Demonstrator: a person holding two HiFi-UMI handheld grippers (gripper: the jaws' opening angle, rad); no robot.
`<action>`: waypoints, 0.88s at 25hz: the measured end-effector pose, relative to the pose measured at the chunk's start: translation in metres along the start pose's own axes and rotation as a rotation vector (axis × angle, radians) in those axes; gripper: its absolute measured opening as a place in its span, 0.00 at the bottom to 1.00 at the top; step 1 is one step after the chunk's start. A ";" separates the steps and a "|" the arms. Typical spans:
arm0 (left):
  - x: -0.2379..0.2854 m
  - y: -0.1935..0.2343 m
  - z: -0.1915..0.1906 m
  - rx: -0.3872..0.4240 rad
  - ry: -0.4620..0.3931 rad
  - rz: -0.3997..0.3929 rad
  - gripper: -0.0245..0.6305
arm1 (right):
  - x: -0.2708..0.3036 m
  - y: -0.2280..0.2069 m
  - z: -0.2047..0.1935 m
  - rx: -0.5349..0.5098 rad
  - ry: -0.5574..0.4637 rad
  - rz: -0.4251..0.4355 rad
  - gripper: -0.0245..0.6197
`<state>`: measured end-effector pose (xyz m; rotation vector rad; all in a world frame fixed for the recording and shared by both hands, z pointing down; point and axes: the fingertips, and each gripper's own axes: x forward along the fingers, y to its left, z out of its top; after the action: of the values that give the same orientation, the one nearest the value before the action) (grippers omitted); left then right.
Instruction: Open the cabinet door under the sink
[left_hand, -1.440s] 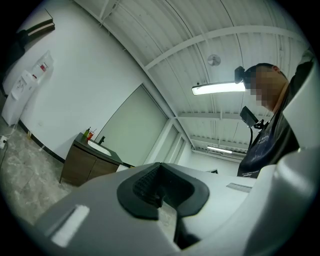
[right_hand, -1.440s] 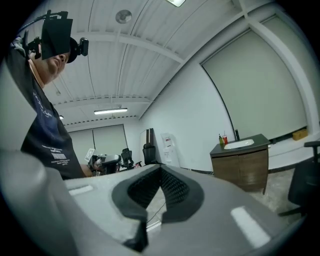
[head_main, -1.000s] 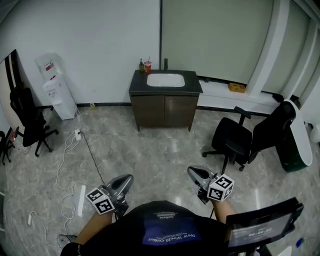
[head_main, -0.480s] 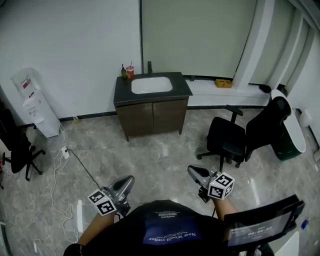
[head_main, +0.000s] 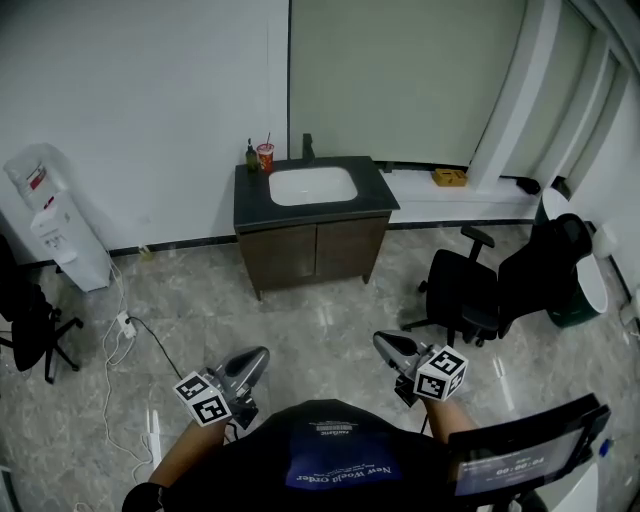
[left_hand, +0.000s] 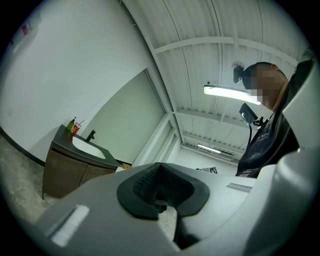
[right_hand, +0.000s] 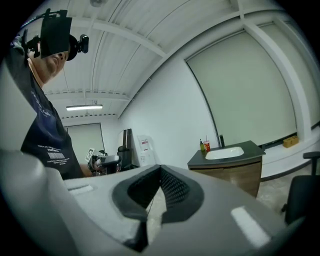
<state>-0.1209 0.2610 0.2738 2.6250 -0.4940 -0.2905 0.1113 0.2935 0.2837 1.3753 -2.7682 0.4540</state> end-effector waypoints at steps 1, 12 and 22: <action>-0.001 0.008 0.002 -0.008 -0.003 0.008 0.04 | 0.007 -0.003 0.001 0.002 0.007 0.002 0.04; 0.056 0.076 0.015 -0.008 -0.021 0.137 0.04 | 0.074 -0.102 0.013 0.031 0.029 0.109 0.04; 0.174 0.104 0.039 0.023 -0.090 0.269 0.04 | 0.119 -0.230 0.071 -0.011 0.037 0.272 0.04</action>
<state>-0.0037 0.0916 0.2675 2.5358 -0.8755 -0.3181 0.2266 0.0514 0.2905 0.9793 -2.9321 0.4635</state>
